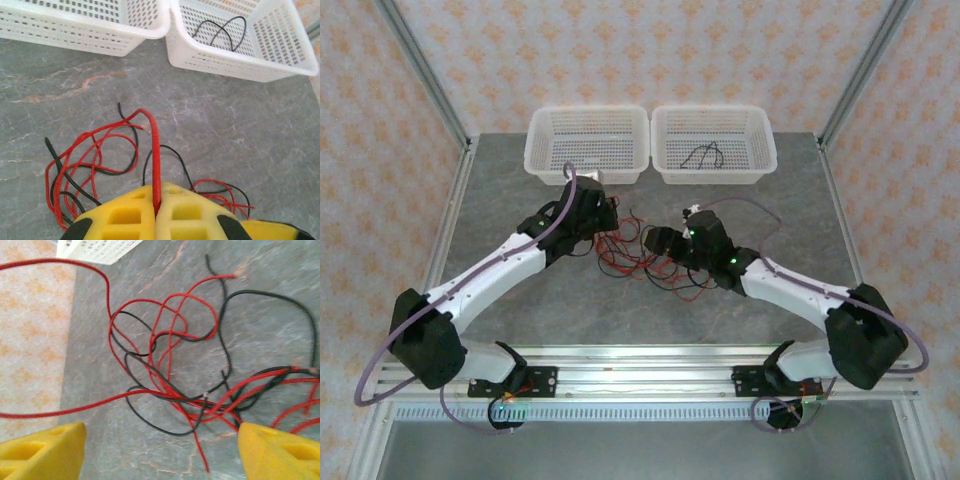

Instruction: Untangle the cables

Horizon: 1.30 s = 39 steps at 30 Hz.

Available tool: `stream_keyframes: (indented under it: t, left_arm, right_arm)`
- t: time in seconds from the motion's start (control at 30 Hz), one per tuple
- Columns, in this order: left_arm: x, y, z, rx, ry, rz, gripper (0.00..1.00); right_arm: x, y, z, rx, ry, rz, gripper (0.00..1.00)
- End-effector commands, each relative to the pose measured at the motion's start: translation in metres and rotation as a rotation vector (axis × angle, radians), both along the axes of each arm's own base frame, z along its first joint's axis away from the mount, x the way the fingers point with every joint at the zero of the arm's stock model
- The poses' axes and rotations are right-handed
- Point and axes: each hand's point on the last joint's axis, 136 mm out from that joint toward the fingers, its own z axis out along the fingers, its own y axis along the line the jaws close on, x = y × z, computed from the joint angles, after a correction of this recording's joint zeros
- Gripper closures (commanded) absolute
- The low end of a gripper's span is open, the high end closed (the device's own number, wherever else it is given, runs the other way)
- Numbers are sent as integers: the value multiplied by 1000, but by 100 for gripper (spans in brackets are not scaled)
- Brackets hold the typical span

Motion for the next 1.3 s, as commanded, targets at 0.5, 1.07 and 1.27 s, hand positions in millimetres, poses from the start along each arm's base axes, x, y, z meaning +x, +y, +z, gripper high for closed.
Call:
stream_keyframes:
  t: [0.5, 1.07, 1.27]
  left_arm:
    - [-23, 0, 60, 2, -92, -20, 100]
    - [-33, 8, 114, -25, -185, -8, 100]
    - [-35, 11, 139, -21, -228, -7, 100]
  right_arm:
    - [15, 60, -5, 63, -18, 11, 20]
    - [22, 52, -73, -57, 74, -50, 23]
    - [16, 46, -94, -80, 117, -64, 23]
